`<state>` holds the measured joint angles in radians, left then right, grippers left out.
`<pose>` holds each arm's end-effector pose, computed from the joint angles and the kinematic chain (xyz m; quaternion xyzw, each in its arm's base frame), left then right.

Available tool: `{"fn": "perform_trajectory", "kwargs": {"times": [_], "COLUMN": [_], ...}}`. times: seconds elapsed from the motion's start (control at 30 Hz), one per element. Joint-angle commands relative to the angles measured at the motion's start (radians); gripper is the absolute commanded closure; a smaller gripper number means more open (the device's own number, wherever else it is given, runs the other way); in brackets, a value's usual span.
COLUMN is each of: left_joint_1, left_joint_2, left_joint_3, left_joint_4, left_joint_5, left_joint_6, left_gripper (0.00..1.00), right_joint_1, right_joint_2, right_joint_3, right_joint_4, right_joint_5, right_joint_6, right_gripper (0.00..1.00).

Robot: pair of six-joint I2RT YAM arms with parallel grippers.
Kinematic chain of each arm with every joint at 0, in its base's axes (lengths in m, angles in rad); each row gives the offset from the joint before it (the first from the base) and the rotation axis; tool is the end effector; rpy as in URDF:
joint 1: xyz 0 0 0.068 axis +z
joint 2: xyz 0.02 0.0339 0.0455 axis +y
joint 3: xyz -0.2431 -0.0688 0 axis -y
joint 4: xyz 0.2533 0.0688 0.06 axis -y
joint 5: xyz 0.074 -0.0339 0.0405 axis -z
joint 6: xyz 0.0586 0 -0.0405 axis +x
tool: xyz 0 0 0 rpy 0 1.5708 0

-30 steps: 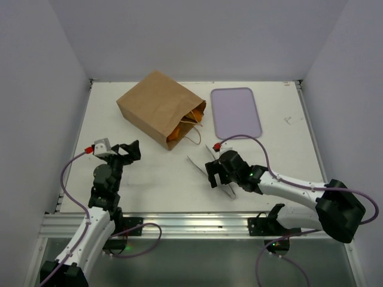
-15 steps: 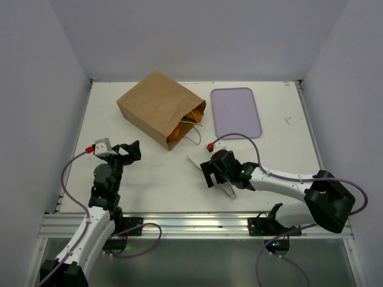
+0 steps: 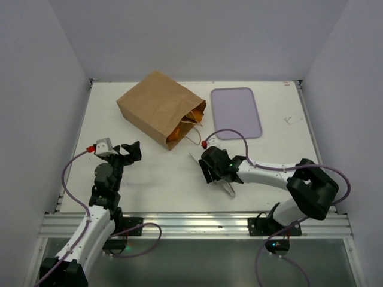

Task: Take the fake bread out of the paper bag

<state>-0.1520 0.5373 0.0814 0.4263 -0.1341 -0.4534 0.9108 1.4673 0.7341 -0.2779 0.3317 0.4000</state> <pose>0.1959 -0.0221 0.1764 -0.1536 0.7008 -0.1613 0.6777 0.1941 0.2189 0.1207 -0.1954 0.9287 0.0402 0.3127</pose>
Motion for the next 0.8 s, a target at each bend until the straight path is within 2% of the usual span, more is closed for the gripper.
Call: {"fn": "perform_trajectory", "kwargs": {"times": [0.0,0.3,0.53,0.77], "left_joint_1": [-0.001,-0.001,-0.001,-0.001], "left_joint_2": [0.012,0.006,0.015,0.018], "left_joint_3": [0.020,0.018,0.018,0.018], "left_joint_4": [0.035,0.034,0.037,0.037], "left_joint_5": [0.010,0.005,0.007,0.005], "left_joint_6": [0.009,0.012,0.012,0.013], "left_gripper": [0.00,0.00,0.00,0.00], "right_joint_1": [0.003,0.003,0.002,0.003], "right_joint_2": [0.069,0.094,0.203,0.249], "right_joint_3": [0.079,0.154,0.264,0.275], "right_joint_4": [-0.035,-0.018,-0.015,0.035], "right_joint_5": [0.059,0.078,0.078,0.075], "right_joint_6": [0.049,0.060,0.056,0.079], "right_gripper": [0.29,0.35,0.34,0.35]}}
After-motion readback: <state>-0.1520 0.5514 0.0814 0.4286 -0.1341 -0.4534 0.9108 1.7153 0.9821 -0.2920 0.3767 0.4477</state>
